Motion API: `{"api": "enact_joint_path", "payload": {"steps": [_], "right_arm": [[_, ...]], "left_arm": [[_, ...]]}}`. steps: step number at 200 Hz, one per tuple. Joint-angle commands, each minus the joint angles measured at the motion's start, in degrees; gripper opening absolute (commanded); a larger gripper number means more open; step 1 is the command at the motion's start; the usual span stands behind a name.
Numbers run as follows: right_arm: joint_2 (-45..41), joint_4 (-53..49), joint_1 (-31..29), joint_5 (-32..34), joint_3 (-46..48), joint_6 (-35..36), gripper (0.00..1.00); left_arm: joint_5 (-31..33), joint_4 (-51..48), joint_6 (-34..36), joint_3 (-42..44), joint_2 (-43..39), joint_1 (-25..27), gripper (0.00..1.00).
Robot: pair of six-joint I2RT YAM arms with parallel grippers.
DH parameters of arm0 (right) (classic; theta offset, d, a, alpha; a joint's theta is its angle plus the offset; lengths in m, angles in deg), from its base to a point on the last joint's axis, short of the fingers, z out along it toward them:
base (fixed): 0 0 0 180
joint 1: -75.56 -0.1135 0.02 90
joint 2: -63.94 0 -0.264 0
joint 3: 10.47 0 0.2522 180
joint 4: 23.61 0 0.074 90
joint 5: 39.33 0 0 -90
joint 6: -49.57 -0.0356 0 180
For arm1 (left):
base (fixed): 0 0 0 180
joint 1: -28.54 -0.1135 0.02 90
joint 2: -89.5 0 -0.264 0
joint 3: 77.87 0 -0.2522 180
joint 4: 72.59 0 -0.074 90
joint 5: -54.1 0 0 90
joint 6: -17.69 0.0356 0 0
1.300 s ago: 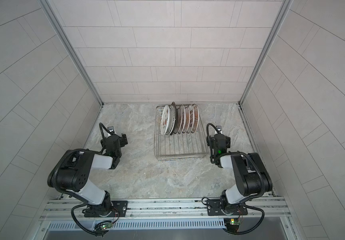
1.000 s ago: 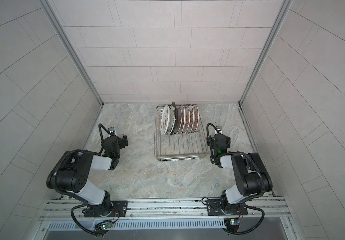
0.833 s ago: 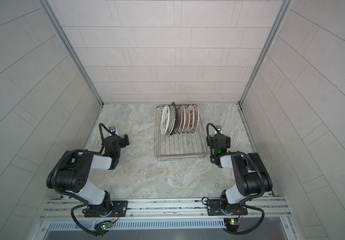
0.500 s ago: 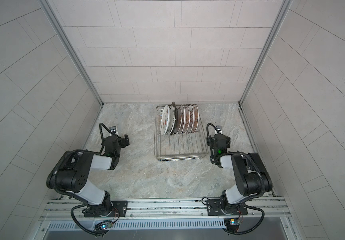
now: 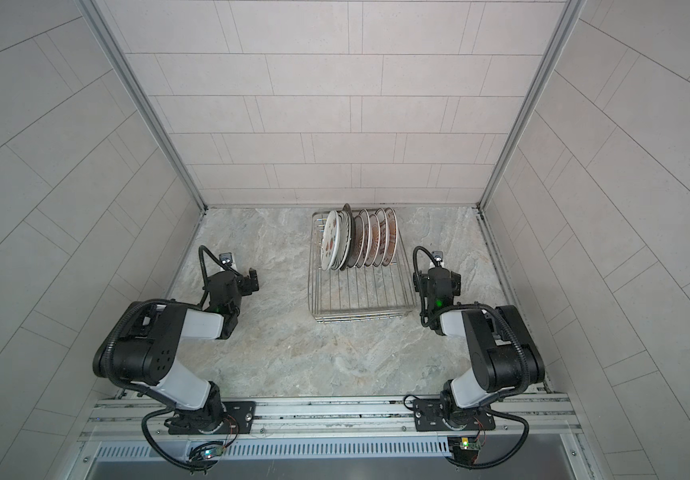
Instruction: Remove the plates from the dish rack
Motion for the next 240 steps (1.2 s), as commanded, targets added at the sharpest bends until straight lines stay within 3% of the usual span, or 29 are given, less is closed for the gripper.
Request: {"api": "enact_joint_path", "payload": {"steps": [1,64,119,159,172,194,211,224,240], "right_arm": [[-0.70,0.25,0.25,-0.17,-0.63,0.78,1.00],[-4.30,-3.91,0.04,0.97,-1.59,0.56,1.00],[-23.92,-17.58,-0.22,-1.63,-0.84,1.03,1.00],[-33.48,-43.84,-0.25,-2.48,-12.70,-7.69,1.00],[-35.59,-47.93,-0.27,-3.59,-15.01,-9.60,1.00],[-39.43,-54.69,-0.23,-6.14,-16.42,-19.02,0.99],[-44.63,-50.67,-0.17,-13.06,-11.90,-15.92,1.00],[-51.12,-47.35,-0.18,-12.19,-6.25,-15.07,1.00],[-58.36,-47.31,-0.18,-10.77,-3.05,-16.58,0.99]], "left_arm": [[-0.19,0.27,0.91,-0.83,-0.58,-0.21,1.00],[1.13,9.23,0.46,4.31,-2.47,-0.12,1.00],[-1.89,-5.23,4.32,3.48,-19.19,2.56,1.00],[-13.58,2.48,-12.10,6.73,-31.07,4.16,1.00],[-20.28,-4.01,-15.91,4.08,-34.16,4.19,1.00],[-26.40,-21.65,-25.61,-2.10,-36.78,3.91,1.00],[-37.42,-18.21,-30.71,-0.88,-38.76,2.84,1.00],[-36.66,-16.43,-36.35,2.02,-42.30,2.54,1.00],[-35.15,-21.14,-35.66,2.57,-46.51,2.55,1.00]]}}
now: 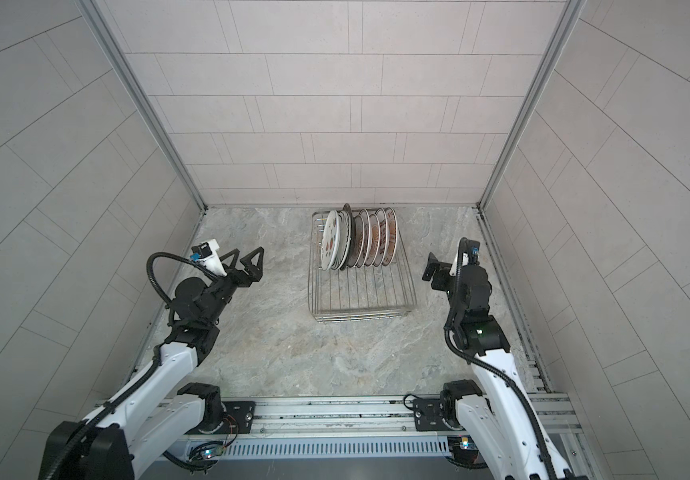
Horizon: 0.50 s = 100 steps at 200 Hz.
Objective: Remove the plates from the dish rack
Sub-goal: 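Raise both grippers and move them toward the dish rack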
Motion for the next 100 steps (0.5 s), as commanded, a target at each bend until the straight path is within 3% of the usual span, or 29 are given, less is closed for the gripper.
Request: {"api": "enact_joint_path", "payload": {"steps": [1,19,41,70,100], "right_arm": [[-8.84,-2.13,0.04,-1.39,4.69,-2.70,0.99],[-14.29,-2.47,0.06,-4.68,6.07,-4.29,1.00],[-17.74,-1.14,0.02,-10.57,6.80,-6.76,1.00],[-17.33,5.56,0.02,-18.36,8.67,-13.05,0.99],[-13.80,9.95,-0.13,-24.58,8.43,-17.41,1.00]], "left_arm": [[-4.70,-5.62,-7.49,1.53,-5.29,-0.66,1.00],[-2.19,-6.81,-9.52,3.87,-10.06,-0.68,1.00],[-0.78,-0.73,-13.85,9.70,-15.53,-0.56,1.00],[-3.49,-0.80,-14.39,11.63,-23.06,-0.61,1.00],[3.33,-4.28,-20.31,14.17,-29.70,-0.65,1.00]]}}
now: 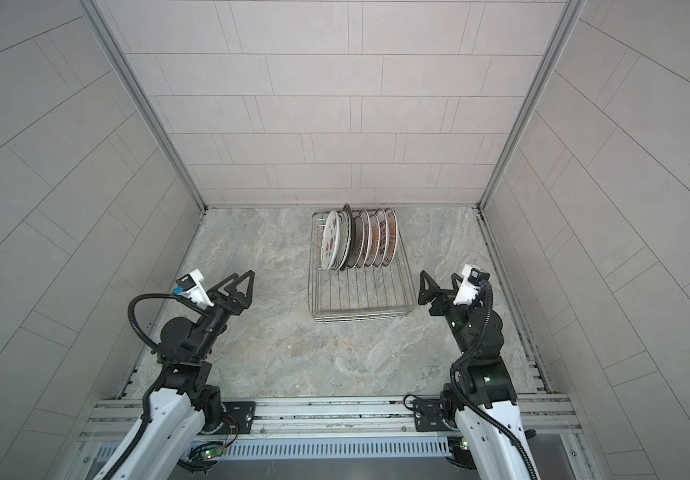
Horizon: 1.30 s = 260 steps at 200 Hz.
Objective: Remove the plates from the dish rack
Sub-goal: 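Raise both grippers and move them toward the dish rack, then grip the dark rimmed plate with the right gripper while the left gripper waits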
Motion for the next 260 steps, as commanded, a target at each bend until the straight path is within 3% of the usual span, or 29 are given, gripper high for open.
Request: {"api": "enact_joint_path", "payload": {"steps": [1,20,40,70,83,98,111,146,174,235,260], "right_arm": [[2.94,5.06,-0.28,-8.29,-1.11,-5.52,1.00],[6.76,-1.62,-1.47,-5.32,-5.69,-3.27,1.00],[10.45,-4.65,-3.95,0.27,-8.01,-1.12,1.00],[18.55,-3.83,-10.36,8.32,-11.57,0.97,1.00],[23.58,-4.98,-13.39,12.36,-15.69,3.66,1.00],[29.51,-7.83,-18.00,22.07,-21.13,7.81,1.00],[34.65,-9.65,-20.28,26.53,-25.49,9.26,1.00],[46.26,-11.95,-25.46,29.55,-36.06,12.24,0.99],[53.93,-15.51,-26.74,29.09,-44.94,12.76,0.99],[64.09,-20.18,-29.14,28.79,-57.80,14.69,0.91],[68.64,-22.56,-29.59,27.82,-62.97,15.21,0.82]], "left_arm": [[3.94,-0.29,-5.27,1.88,-4.99,-0.29,1.00],[2.70,-4.31,-3.73,0.91,-7.50,-0.23,1.00],[-4.17,-10.51,-1.10,-3.31,-6.62,0.16,1.00],[-9.76,-1.27,-3.57,-3.52,0.05,3.12,1.00],[-10.05,1.19,-3.64,-4.01,3.42,5.15,1.00],[-8.93,-2.43,-2.03,-6.49,7.36,7.50,1.00],[-7.04,-3.48,0.34,-7.65,10.33,10.34,1.00],[1.00,-3.74,6.06,-10.83,17.53,18.77,1.00],[3.98,-4.33,11.17,-14.26,23.90,24.40,1.00],[4.28,3.56,9.31,-15.68,31.79,26.03,1.00],[8.22,4.24,9.48,-14.50,32.01,27.40,1.00]]}}
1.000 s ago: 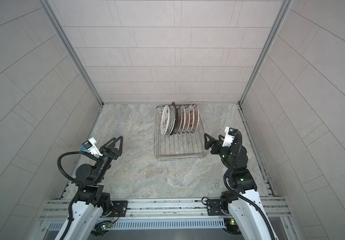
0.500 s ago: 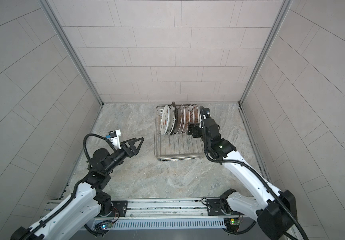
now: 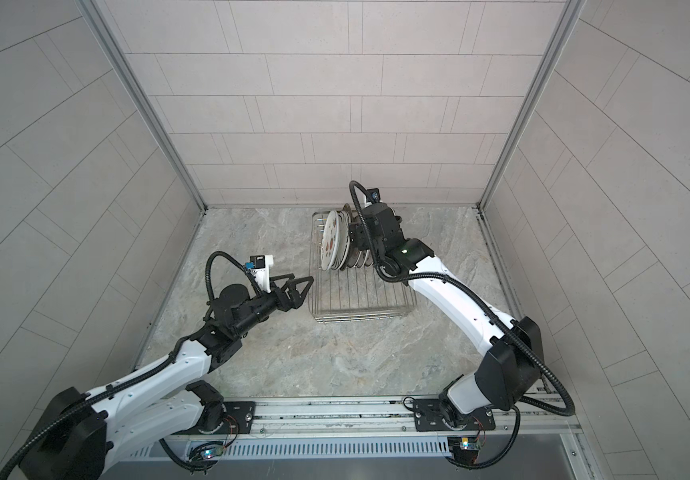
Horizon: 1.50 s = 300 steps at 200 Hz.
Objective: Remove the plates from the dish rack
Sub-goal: 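Grip the dark rimmed plate with the right gripper while the left gripper waits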
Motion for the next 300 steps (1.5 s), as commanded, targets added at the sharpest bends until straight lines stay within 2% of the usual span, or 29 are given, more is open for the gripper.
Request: {"api": "enact_joint_path", "payload": {"steps": [1,9,25,41,64,95,125,141,202,226,260,273,300], "right_arm": [[3.49,-3.65,-0.64,0.11,-4.84,1.48,0.81],[5.02,-4.56,-0.74,-0.45,-6.56,1.66,0.75],[8.14,-6.46,-1.08,-0.83,-10.09,1.91,0.71],[11.21,-9.04,-1.34,-0.91,-13.56,2.45,0.60],[14.87,-11.92,-1.53,0.55,-17.51,2.55,0.57],[18.24,-13.97,-1.61,2.98,-20.96,2.86,0.47],[21.16,-16.05,-1.58,5.02,-24.39,2.72,0.39],[22.65,-16.51,-1.57,6.03,-25.69,2.54,0.24],[26.56,-18.44,-1.35,8.11,-29.01,2.01,0.22],[28.01,-19.78,-1.08,9.75,-30.61,1.92,0.11],[29.03,-20.14,-0.21,8.44,-30.92,1.50,0.12],[29.16,-20.37,-0.12,8.18,-30.82,1.31,0.15],[29.97,-20.54,-0.12,7.93,-31.38,1.44,0.18]], "left_arm": [[3.97,4.40,0.54,-0.36,-0.12,1.47,1.00],[4.51,4.36,0.76,-0.33,0.18,1.73,1.00],[3.88,4.74,0.76,-0.63,1.15,1.84,1.00],[3.62,6.91,0.07,-0.40,2.04,2.28,1.00],[3.51,8.71,-0.05,-0.90,3.75,2.80,1.00],[0.49,9.38,0.30,-2.94,5.87,2.97,1.00],[2.51,9.89,0.24,-2.52,6.32,3.21,1.00],[3.19,9.98,0.15,-2.35,6.36,3.30,1.00],[1.79,10.42,0.06,-2.85,7.83,3.67,1.00],[1.20,10.98,-0.12,-3.43,8.79,3.76,1.00],[-0.75,11.56,0.04,-4.24,10.54,3.85,1.00],[-0.96,11.65,0.11,-4.35,11.01,3.87,1.00],[0.94,13.88,0.32,-3.54,11.68,3.92,1.00]]}}
